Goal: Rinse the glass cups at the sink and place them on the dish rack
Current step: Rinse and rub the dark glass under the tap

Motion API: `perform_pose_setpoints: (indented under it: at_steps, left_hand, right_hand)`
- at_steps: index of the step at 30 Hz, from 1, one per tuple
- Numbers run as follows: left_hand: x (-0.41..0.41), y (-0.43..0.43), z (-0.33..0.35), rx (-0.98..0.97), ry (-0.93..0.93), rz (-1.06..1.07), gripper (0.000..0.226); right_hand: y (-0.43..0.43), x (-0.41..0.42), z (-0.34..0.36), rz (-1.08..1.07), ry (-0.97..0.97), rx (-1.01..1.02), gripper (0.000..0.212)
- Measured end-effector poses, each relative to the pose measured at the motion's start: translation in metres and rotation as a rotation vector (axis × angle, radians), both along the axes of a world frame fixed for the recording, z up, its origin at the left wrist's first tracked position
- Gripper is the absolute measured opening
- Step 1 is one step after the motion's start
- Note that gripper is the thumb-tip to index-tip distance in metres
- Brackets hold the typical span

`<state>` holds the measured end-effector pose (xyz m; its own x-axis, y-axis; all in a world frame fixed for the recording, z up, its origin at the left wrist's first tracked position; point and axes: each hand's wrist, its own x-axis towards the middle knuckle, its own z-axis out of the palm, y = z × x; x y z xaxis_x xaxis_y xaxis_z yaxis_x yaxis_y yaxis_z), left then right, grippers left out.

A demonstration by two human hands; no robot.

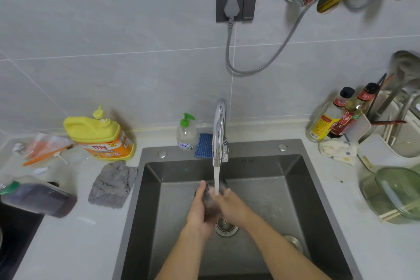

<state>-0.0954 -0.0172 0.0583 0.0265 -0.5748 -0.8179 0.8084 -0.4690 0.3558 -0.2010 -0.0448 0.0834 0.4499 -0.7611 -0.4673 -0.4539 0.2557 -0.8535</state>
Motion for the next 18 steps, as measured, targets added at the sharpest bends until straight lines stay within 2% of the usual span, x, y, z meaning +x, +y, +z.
perform_pose_setpoints:
  at_steps: [2, 5, 7, 10, 12, 14, 16, 18]
  left_hand:
    - [0.003, -0.002, 0.004, 0.014, -0.003, -0.01, 0.044]
    - [0.007, -0.004, 0.005, 0.103, 0.01, 0.003, 0.059]
    - [0.004, -0.002, 0.004, 0.097, -0.004, -0.021, 0.059]
    - [-0.001, 0.0, 0.003, 0.043, -0.022, -0.023, 0.05]
    - [0.002, -0.004, 0.005, 0.045, -0.026, -0.03, 0.048]
    - [0.008, -0.008, 0.007, 0.068, -0.012, -0.025, 0.055]
    - [0.009, -0.007, 0.008, 0.106, 0.0, -0.012, 0.063]
    - [0.005, -0.002, 0.008, 0.122, 0.02, -0.022, 0.068]
  right_hand:
    - [0.002, -0.01, -0.001, 0.091, -0.036, 0.001, 0.026]
    - [0.004, -0.019, -0.013, 0.312, 0.204, -0.111, 0.029]
    - [0.001, -0.014, -0.017, 0.25, 0.248, -0.151, 0.037]
    - [-0.001, -0.002, -0.016, 0.065, 0.098, -0.045, 0.04]
    - [0.001, -0.004, -0.013, 0.102, 0.065, -0.029, 0.034]
    - [0.005, -0.011, -0.013, 0.214, 0.197, -0.134, 0.029]
    - [0.007, -0.014, -0.014, 0.254, 0.325, -0.244, 0.035]
    - [0.007, -0.007, -0.012, 0.224, 0.322, -0.273, 0.038]
